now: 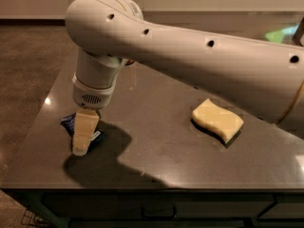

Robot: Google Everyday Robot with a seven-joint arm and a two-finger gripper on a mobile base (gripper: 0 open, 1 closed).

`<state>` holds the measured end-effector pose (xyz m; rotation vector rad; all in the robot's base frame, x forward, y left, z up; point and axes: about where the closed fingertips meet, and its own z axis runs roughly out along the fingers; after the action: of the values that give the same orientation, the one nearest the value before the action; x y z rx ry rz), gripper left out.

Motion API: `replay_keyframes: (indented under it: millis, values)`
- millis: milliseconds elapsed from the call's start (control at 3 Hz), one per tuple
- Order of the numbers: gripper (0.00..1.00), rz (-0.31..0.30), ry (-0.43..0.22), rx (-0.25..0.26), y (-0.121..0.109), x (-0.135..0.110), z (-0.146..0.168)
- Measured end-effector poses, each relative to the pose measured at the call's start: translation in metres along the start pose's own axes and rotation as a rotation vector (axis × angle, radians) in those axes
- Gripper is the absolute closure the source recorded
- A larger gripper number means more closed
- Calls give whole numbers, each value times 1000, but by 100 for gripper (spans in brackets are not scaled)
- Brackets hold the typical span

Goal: Move rxbar blueberry near sponge

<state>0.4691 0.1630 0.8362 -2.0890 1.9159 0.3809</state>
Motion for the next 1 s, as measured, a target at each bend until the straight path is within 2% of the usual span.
replay_keyframes:
  millis: [333, 1000]
  values:
    - [18, -8, 7, -2, 1, 1, 6]
    - [64, -13, 19, -3, 0, 6, 4]
